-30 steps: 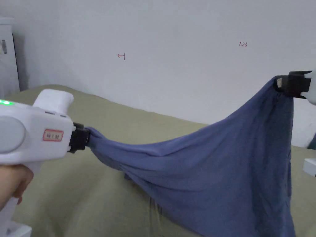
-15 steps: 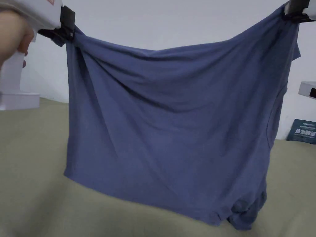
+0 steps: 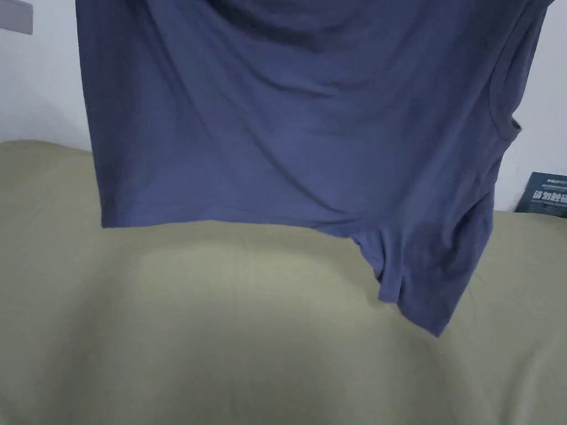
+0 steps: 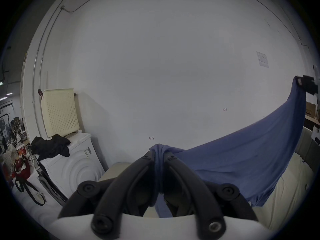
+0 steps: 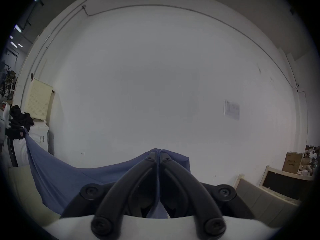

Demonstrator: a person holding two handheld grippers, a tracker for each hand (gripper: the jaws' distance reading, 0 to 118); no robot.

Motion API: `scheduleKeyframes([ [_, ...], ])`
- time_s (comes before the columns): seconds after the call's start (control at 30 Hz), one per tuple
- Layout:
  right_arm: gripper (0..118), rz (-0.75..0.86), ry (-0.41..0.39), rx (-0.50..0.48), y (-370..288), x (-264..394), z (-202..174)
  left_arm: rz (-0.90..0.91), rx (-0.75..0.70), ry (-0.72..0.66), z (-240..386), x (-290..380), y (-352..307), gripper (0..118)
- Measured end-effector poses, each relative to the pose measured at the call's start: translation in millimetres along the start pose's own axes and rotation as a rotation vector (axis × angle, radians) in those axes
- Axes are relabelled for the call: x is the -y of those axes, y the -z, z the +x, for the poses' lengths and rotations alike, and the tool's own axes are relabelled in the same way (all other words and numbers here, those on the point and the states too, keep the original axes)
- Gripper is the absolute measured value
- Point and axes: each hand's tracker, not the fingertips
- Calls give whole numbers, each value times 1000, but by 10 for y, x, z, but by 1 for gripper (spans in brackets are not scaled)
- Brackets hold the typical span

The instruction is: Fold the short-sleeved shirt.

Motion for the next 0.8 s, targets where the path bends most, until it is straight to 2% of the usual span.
scheduleKeyframes([
  [0.17,3,23,-9,-8,-96,-189,-13,4,-2,-19,-14,10,-9,9],
  [0.3,4,-17,-14,-18,-91,-115,-20,6,10,-5,-40,72,-24,9],
  [0.53,4,-131,41,-101,-363,518,-6,-69,90,-56,-82,615,-60,9],
  [0.67,4,-200,39,-137,-588,863,-33,-140,121,-19,-62,1064,-176,9],
  [0.8,4,-254,96,-189,-854,1147,-39,-175,167,-46,-65,1426,-384,9],
])
